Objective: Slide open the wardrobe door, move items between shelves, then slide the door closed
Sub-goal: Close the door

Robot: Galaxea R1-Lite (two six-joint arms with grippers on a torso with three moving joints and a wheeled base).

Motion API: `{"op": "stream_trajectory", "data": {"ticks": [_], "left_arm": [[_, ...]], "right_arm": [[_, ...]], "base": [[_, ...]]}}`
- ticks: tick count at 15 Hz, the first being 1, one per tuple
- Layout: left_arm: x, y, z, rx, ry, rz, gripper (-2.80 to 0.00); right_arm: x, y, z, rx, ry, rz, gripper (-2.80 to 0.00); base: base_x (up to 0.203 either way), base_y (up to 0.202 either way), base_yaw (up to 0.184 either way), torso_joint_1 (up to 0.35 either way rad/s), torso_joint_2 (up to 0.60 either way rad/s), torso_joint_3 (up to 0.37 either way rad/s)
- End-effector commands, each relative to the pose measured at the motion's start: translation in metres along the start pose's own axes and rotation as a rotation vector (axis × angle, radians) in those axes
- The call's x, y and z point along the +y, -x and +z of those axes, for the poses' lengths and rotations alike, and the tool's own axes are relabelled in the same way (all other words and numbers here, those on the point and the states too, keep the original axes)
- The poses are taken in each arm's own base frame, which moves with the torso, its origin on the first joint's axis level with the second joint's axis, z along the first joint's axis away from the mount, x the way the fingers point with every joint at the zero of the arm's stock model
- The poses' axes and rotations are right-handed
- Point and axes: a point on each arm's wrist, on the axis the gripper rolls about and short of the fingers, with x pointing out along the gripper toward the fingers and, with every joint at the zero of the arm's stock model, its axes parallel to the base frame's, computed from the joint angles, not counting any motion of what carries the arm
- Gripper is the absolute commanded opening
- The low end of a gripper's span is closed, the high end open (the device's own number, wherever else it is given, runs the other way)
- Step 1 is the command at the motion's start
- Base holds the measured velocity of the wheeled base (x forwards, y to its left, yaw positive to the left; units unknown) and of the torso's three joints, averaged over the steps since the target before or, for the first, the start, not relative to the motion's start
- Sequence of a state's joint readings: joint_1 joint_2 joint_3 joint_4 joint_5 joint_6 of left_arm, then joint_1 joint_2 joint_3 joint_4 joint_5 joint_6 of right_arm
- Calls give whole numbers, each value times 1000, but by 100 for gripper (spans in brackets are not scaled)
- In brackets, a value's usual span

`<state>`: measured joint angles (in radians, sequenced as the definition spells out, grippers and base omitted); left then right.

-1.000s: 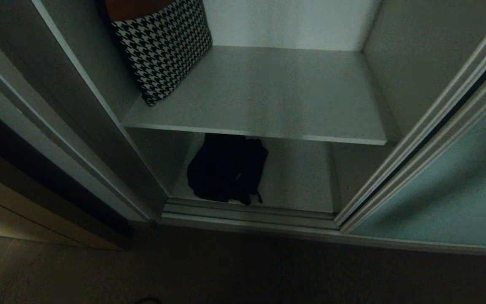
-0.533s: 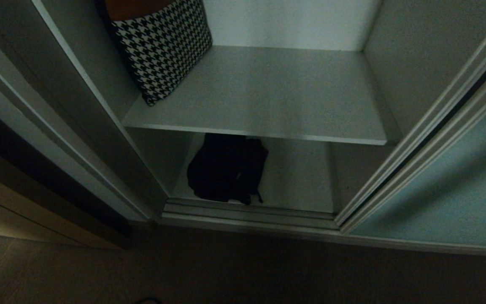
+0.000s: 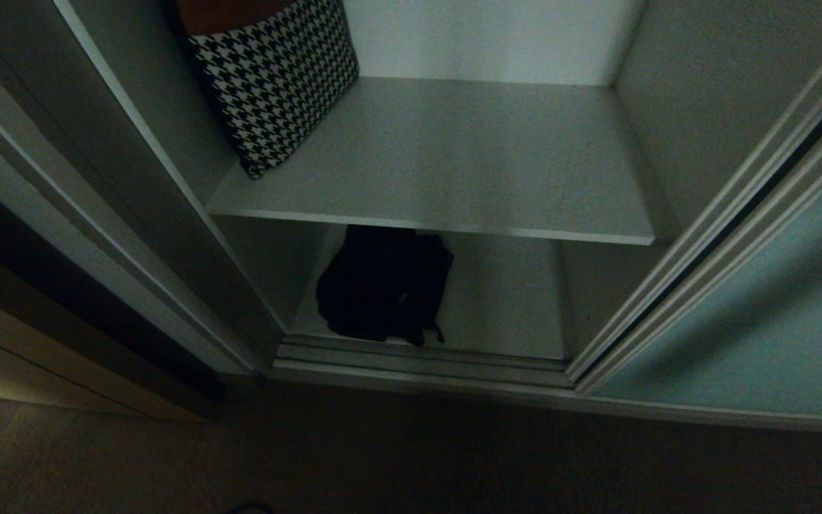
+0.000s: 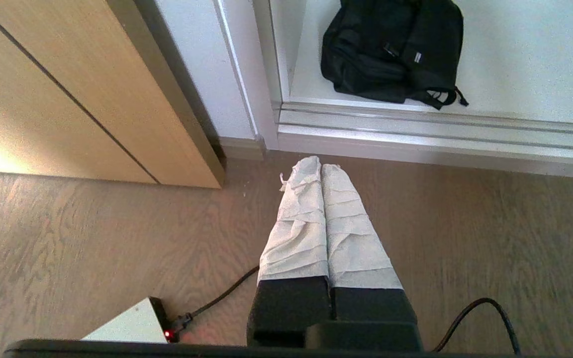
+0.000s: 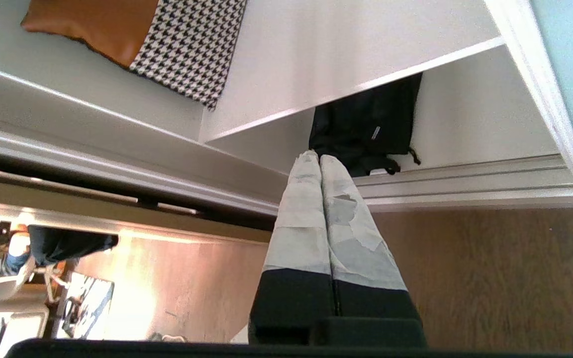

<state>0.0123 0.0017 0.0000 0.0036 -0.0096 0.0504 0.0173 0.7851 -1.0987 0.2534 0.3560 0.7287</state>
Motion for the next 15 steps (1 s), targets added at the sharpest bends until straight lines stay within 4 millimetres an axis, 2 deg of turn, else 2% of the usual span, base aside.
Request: {"op": "stream_trajectory", "data": {"ticks": [1,4,9,12,15], "left_arm": [[0,0,0,1,0,0,-280],[0,0,0,1,0,0,-280],[0,0,0,1,0,0,-280],[0,0,0,1,0,0,-280],[0,0,0,1,0,0,-280]], "right_arm": [[1,-3,4,-14,-4,-15,-280],[5,1,12,-135,15,-104,-280],[9,8,14,-191,14,-124,-280],[5,2,14,-151,15,-122,-280],[-8,-15,21,-98,-18,-149,-280]], "base": [[0,0,0,0,0,0],[0,0,0,0,0,0],[0,0,0,0,0,0],[0,0,0,0,0,0],[0,0,0,0,0,0]]}}
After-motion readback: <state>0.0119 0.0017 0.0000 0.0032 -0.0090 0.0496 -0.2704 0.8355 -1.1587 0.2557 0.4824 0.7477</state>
